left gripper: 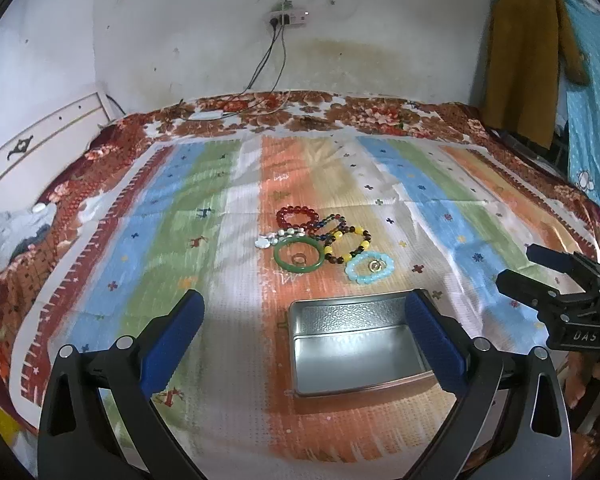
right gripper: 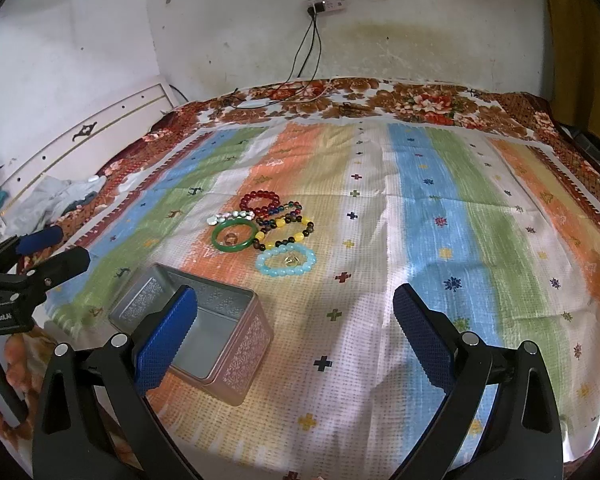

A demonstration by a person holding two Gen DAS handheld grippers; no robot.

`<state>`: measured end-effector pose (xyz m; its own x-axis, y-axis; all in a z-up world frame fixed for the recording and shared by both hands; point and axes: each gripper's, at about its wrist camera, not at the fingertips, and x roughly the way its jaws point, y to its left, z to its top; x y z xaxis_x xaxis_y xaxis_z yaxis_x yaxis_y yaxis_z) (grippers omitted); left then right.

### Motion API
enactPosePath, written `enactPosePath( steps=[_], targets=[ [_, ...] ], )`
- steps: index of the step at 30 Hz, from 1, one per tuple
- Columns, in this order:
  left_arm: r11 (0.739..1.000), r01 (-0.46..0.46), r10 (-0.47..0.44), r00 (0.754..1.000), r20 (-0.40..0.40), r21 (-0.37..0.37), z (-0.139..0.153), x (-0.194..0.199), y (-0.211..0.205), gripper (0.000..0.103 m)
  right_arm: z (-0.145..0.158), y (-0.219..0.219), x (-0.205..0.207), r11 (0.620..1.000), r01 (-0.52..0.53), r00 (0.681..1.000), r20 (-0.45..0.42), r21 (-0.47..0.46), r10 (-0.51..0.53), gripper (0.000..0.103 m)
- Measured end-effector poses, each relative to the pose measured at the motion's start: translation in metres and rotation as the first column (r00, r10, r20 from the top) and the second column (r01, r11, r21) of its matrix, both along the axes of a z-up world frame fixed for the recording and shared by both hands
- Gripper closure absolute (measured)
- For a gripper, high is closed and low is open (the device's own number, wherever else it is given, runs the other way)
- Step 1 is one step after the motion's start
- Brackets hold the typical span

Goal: Organize jewelry
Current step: 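Move both grippers forward toward the pile of bracelets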

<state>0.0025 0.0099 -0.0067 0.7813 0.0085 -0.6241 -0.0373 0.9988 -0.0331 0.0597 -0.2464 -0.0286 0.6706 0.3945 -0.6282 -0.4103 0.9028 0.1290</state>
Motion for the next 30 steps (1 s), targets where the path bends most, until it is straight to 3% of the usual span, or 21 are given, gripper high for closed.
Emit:
enactPosePath(
  steps=[30],
  targets=[
    [0.999,-0.021,0.018,0.996,-0.093,-0.029,-0.008,0.018,0.008,0.005,-0.002,0.011,0.016,1.0,-0.022,0.999,-0.045,-0.005,0.021,0.004]
  ],
)
